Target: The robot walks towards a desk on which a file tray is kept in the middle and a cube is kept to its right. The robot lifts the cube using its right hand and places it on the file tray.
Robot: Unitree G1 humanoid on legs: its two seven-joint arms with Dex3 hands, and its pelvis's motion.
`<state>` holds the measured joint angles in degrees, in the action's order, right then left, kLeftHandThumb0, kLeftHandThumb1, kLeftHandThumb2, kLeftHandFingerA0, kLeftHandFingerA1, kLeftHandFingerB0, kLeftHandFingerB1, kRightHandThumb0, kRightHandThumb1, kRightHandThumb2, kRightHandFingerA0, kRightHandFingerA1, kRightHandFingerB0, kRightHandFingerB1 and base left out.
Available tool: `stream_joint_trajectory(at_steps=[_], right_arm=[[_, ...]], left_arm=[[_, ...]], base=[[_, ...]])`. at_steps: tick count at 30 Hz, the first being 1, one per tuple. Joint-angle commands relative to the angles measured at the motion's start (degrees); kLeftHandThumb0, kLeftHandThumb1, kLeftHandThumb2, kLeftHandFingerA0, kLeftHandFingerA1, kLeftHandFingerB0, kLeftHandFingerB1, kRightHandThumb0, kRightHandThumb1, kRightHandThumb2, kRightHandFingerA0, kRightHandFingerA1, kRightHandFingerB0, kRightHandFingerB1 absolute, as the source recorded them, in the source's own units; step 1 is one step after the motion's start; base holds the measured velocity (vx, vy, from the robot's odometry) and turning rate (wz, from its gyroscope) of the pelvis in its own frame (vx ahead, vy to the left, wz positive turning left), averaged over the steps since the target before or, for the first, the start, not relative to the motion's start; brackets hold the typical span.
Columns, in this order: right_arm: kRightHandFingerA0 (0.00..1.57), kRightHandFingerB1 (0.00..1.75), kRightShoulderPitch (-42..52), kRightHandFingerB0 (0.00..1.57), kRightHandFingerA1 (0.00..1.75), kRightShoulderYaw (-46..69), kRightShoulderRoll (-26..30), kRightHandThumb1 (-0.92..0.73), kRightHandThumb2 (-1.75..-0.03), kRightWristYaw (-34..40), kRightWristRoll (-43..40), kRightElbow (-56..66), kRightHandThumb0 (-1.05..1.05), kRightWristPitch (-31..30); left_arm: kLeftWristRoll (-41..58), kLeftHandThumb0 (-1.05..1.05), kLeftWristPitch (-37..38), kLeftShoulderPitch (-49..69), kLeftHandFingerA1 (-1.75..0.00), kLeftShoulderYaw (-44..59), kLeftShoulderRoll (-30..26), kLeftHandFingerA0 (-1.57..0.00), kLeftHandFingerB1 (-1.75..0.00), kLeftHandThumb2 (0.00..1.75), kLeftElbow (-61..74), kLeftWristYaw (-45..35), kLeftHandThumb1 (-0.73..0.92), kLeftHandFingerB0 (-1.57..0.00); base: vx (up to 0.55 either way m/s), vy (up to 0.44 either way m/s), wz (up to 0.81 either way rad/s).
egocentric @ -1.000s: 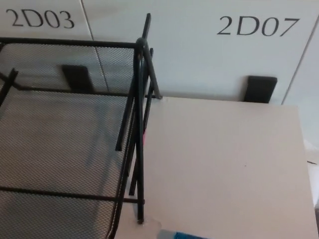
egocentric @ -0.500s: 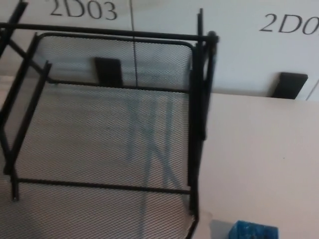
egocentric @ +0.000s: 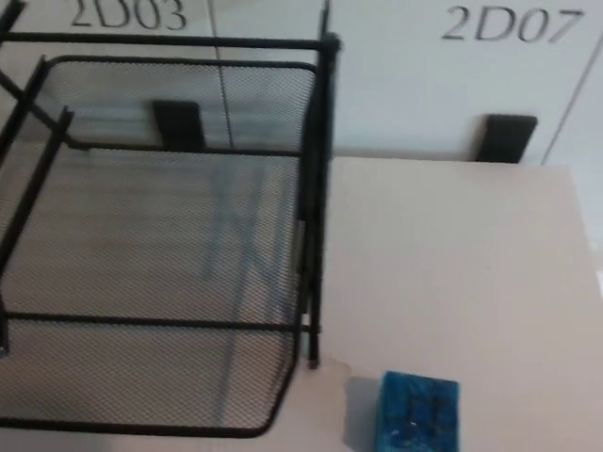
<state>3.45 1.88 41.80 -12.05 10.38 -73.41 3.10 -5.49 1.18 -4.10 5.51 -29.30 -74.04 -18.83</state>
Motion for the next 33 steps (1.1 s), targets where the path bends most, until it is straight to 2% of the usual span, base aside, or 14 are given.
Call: stream_joint_trajectory(at_steps=[1, 6, 8, 10, 13, 14, 18, 20, 21, 23, 24, 27, 28, 33], right_arm=[[0.48, 0.34, -0.37, 0.05, 0.61, 0.73, 0.39, -0.53, -0.9, -0.48, -0.34, -0.47, -0.8, 0.25], [0.59, 0.36, -0.72, 0.06, 0.76, 2.04, 0.16, -0.53, -0.87, -1.18, -2.33, -1.0, -0.82, -0.47], [0.28, 0.32, -1.51, 0.06, 0.5, 5.06, 0.22, -0.62, -0.58, -5.45, -5.22, -1.23, -0.64, -2.59], [0.17, 0.37, -1.82, 0.03, 0.5, 5.55, 0.03, -0.47, -0.83, -4.78, -4.68, -1.23, -0.69, -3.63], [0.45, 0.33, -0.41, 0.05, 0.62, -0.45, 0.32, -0.58, -0.94, 0.86, 1.55, -0.03, -0.8, 0.63], [0.56, 0.33, -0.2, 0.1, 0.55, -0.9, 0.18, -0.69, -0.61, 2.33, 1.59, 0.16, -0.76, 0.8], [0.65, 0.37, 0.17, 0.09, 0.65, -3.4, 0.91, -0.63, -0.95, 3.05, 2.57, 0.64, -0.91, 2.46], [0.54, 0.32, -0.29, 0.11, 0.53, -1.07, 0.56, -0.69, -0.61, 1.38, -0.29, 0.3, -0.75, 1.6], [0.43, 0.33, -0.3, 0.08, 0.59, -1.99, 0.66, -0.62, -0.95, 1.99, 0.85, 0.45, -0.86, 1.71], [0.52, 0.29, -0.42, 0.09, 0.47, -3.08, 0.99, -0.72, -0.63, 2.19, 1.89, 0.67, -0.8, 1.77], [0.41, 0.31, -0.52, 0.07, 0.59, -1.27, 0.83, -0.57, -0.91, 0.26, -0.24, 0.37, -0.79, 1.84], [0.4, 0.33, -1.59, 0.04, 0.57, -1.91, 0.91, -0.57, -0.95, -0.09, 0.92, -0.05, -0.82, -0.41], [0.35, 0.28, -1.55, 0.04, 0.5, -0.77, 0.86, -0.69, -0.62, -1.61, -0.21, -0.15, -0.79, 0.07], [0.57, 0.37, -2.6, 0.04, 0.65, -0.95, 1.17, -0.54, -0.9, -1.34, -0.02, -0.26, -0.79, -1.36]], left_arm=[[0.22, -0.53, 1.85, 0.1, -0.84, 0.08, -0.94, -0.48, -0.79, 1.02, 0.41, -0.31, 0.23, -0.48], [-0.14, -0.51, 1.97, 0.13, -0.84, -0.21, -0.83, -0.5, -0.79, 1.03, 0.45, 0.65, 0.24, -0.51], [0.02, -0.51, 1.67, -0.31, -0.84, -0.14, -0.78, -0.49, -0.79, 1.03, 0.48, 0.24, 0.23, -0.49], [0.04, -0.51, 1.39, -0.43, -0.84, -0.15, -0.79, -0.49, -0.79, 1.03, 0.44, 0.14, 0.23, -0.5], [-0.14, -0.49, 1.29, -0.88, -0.85, -0.31, -0.69, -0.51, -0.8, 1.02, 0.24, 0.75, 0.25, -0.5], [-0.16, -0.43, 0.77, -1.27, -0.81, -0.34, -0.62, -0.51, -0.77, 1.01, 0.11, 1.03, 0.26, -0.49], [0.13, -0.43, 0.75, -1.64, -0.8, -0.19, -0.64, -0.5, -0.76, 1.01, 0.02, 0.84, 0.24, -0.48], [0.25, -0.45, 1.14, -1.62, -0.98, -0.03, -0.54, -0.47, -0.89, 1.04, -0.16, 0.99, 0.22, -0.49], [0.16, -0.43, 1.13, -1.61, -0.81, -0.13, -0.61, -0.5, -0.76, 1.0, -0.07, 0.88, 0.24, -0.47], [0.22, -0.47, 0.78, -1.69, -0.82, -0.12, -0.64, -0.45, -0.77, 1.01, -0.06, 0.7, 0.23, -0.42], [0.11, -0.5, 0.94, -1.67, -0.84, -0.22, -0.67, -0.48, -0.78, 1.02, -0.05, 0.75, 0.22, -0.43], [-0.1, -0.51, 1.45, -1.63, -0.86, -0.45, -0.77, -0.54, -0.8, 1.02, 0.15, 0.62, 0.22, -0.48], [0.1, -0.49, 1.46, -1.57, -0.86, -0.28, -0.75, -0.53, -0.8, 1.02, 0.23, 0.61, 0.23, -0.5], [-0.55, -0.5, 1.81, -1.92, -0.82, -0.86, -0.7, -0.5, -0.78, 1.0, 0.07, 1.35, 0.25, -0.49]], base=[[-0.1, -0.034, -0.06], [-0.09, 0.065, -0.07], [-0.1, 0.162, -0.1], [-0.13, 0.251, 0.28], [-0.14, 0.295, -0.05], [-0.19, 0.141, 0.0], [-0.18, 0.06, 0.02], [-0.2, -0.09, 0.0], [-0.23, -0.124, -0.02], [-0.23, -0.159, -0.01], [-0.24, -0.195, -0.02], [-0.24, -0.273, 0.03], [-0.17, -0.255, -0.02], [-0.12, -0.067, -0.04]])
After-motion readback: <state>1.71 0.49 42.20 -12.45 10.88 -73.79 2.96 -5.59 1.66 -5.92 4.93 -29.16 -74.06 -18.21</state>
